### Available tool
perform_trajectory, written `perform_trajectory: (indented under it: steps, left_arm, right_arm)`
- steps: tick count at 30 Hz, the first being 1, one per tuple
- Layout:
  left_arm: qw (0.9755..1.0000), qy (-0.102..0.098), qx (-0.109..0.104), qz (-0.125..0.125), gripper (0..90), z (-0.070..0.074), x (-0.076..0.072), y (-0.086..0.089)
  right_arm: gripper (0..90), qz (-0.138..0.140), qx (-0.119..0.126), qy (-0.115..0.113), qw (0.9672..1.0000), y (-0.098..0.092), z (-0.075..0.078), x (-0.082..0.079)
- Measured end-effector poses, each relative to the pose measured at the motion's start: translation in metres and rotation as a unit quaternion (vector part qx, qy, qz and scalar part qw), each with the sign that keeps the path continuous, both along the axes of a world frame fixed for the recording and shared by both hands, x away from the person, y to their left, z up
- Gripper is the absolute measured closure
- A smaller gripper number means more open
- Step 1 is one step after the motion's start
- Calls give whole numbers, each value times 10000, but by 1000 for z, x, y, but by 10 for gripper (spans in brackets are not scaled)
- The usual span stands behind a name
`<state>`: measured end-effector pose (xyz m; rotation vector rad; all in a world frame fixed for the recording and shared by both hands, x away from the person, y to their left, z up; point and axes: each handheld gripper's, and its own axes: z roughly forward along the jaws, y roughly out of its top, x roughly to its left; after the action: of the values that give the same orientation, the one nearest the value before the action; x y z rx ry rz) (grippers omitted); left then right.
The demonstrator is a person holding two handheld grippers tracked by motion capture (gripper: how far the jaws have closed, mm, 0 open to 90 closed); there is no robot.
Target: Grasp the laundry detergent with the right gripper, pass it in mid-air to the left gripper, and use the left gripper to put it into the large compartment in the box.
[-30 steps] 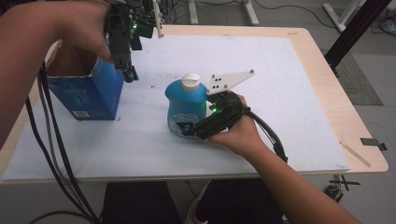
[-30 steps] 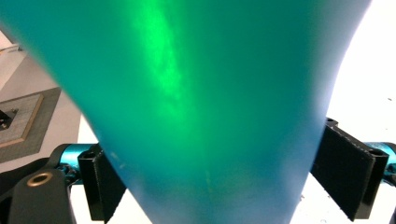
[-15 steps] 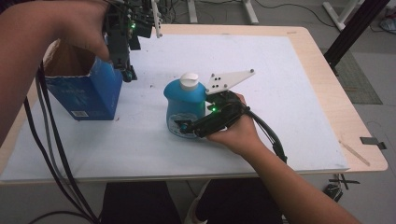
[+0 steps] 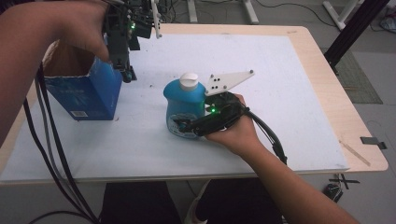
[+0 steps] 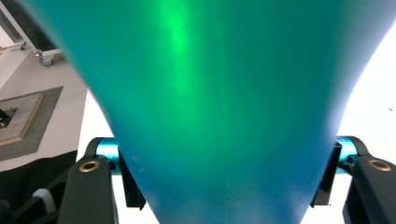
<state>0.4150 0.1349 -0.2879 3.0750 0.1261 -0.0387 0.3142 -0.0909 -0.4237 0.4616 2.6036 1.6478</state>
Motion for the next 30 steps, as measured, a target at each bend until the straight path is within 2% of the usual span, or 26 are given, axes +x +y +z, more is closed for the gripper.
perform_trajectory:
  steps: [11,16,23,30]
  left_arm:
    - [10000,-1,22,-14,17,-1,1,0]
    - [10000,5,32,-5,17,-1,0,0]
    - [10000,7,15,-4,17,0,-1,0]
    - [10000,-6,35,9,17,1,-4,-1]
  right_arm:
    - [377,13,7,-24,10000,0,-1,0]
    - [415,-29,17,-70,10000,0,-2,0]
    - [443,-51,-39,-270,9996,1,-1,-3]
    - [450,-56,-43,-264,9996,0,0,-2]
